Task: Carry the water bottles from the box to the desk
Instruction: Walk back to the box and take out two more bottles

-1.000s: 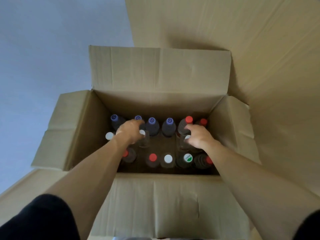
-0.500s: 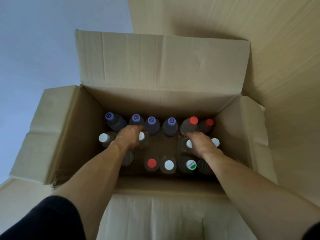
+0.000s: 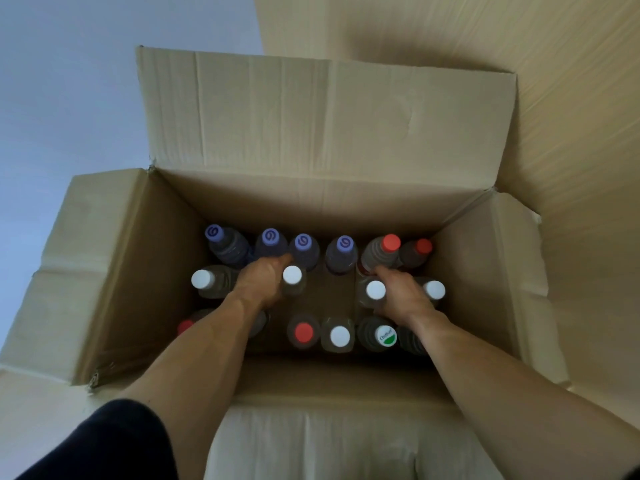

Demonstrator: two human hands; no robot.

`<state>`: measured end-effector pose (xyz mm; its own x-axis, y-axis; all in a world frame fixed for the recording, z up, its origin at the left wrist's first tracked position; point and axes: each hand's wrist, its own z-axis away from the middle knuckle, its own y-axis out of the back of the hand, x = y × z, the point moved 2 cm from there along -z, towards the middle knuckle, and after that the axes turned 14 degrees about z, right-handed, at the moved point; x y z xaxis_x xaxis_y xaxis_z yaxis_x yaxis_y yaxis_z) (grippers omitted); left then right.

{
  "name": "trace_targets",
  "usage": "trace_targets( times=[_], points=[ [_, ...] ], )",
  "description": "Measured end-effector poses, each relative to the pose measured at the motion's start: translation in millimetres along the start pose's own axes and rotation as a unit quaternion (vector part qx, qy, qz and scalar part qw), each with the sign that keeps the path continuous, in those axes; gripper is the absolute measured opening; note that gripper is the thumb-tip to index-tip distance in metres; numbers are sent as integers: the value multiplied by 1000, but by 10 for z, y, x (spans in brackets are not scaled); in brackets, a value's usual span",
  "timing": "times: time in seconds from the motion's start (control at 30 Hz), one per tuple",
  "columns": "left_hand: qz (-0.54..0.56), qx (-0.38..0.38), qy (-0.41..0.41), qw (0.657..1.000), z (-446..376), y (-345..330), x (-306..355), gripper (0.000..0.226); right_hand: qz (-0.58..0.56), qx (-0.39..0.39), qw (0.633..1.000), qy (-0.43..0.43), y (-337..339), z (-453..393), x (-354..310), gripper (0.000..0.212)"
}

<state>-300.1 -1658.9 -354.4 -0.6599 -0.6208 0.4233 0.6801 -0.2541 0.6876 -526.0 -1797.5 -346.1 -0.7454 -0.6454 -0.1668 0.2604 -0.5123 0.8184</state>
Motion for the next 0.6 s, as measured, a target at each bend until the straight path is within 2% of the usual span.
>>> trace_targets(
  times=[0.07,0.2,0.37,0.6],
  points=[
    [-8,15,-5,1000,24,-6,48,41,1,14,1000,4,6,27,0,37],
    [-1,31,-16,999,151,75,141,49,-12,27,1000,-3,74,124,-9,36],
    [89,61,-87,990,342,278,278,54,-66,37,997,-32,368,228,-14,55],
    [212,102,-87,968,561,679,397,46,-189,71,979,-21,821,410,-14,52]
  ],
)
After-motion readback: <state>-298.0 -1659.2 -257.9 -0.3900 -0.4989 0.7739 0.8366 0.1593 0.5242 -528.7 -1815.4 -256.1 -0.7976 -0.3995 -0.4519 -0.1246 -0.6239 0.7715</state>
